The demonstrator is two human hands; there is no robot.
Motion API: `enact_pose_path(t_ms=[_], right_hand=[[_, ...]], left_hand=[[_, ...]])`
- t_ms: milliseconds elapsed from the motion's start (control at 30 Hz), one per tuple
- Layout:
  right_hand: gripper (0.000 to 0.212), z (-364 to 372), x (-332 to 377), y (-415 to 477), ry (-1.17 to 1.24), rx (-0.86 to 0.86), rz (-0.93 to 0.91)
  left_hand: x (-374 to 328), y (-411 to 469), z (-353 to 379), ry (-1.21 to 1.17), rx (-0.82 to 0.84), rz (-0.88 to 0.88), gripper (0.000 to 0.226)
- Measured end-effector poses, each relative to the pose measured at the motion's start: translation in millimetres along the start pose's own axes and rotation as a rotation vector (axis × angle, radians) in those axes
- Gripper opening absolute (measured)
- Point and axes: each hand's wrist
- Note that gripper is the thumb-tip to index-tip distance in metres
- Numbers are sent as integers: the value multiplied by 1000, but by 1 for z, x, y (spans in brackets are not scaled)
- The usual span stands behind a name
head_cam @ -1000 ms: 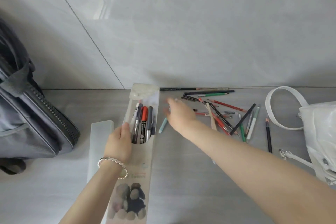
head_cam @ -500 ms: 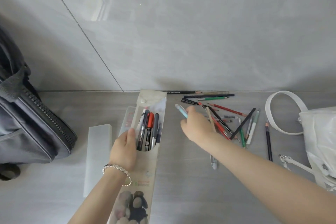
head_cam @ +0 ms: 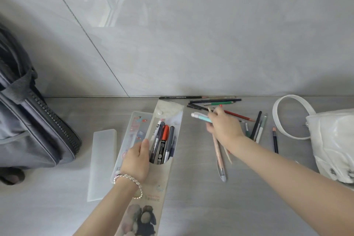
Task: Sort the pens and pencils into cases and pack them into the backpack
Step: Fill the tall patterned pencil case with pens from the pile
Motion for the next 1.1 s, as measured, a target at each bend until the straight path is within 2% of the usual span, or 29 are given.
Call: enact_pose_path(t_ms=[100,133,367,467,600,667,733,833,933,1100], right_hand=[[23,-17,4,-4,371,-328,-27],[20,-24,4,-5,469,-384,-35],[15,-55,8,-26,1003,-455,82],[21,-65,18,-46,1222,-397,130],[38,-73,25,-77,1619,-130,236],[25,-76,28,-88,1673,-39,208],[16,-76,31,-96,1638,-26,218],[35,-67,40,-102,1559,-115,261],[51,-57,54,-107,1557,-116,234],[36,-31,68,-114,1485,109,383]], left_hand=[[0,-1,0,8,1,-18,45],[-1,-3,0,7,3,-24,45],[-12,-13,4,-4,15,-12,44],[-18,-16,4,10,12,-10,45],[-25,-18,7,40,31,13,44],[-26,-18,11,49,48,37,42],[-26,-20,16,52,65,62,41],[-27,-25,21,50,78,108,40],[-31,-36,24,33,59,196,40],[-37,-49,26,40,-3,304,41]])
Point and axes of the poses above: each hand's wrist, its own y-axis towards the middle knuckle, its own z-axis out of the palm, x = y × z, and after that the axes turned 13 degrees about y, right-handed
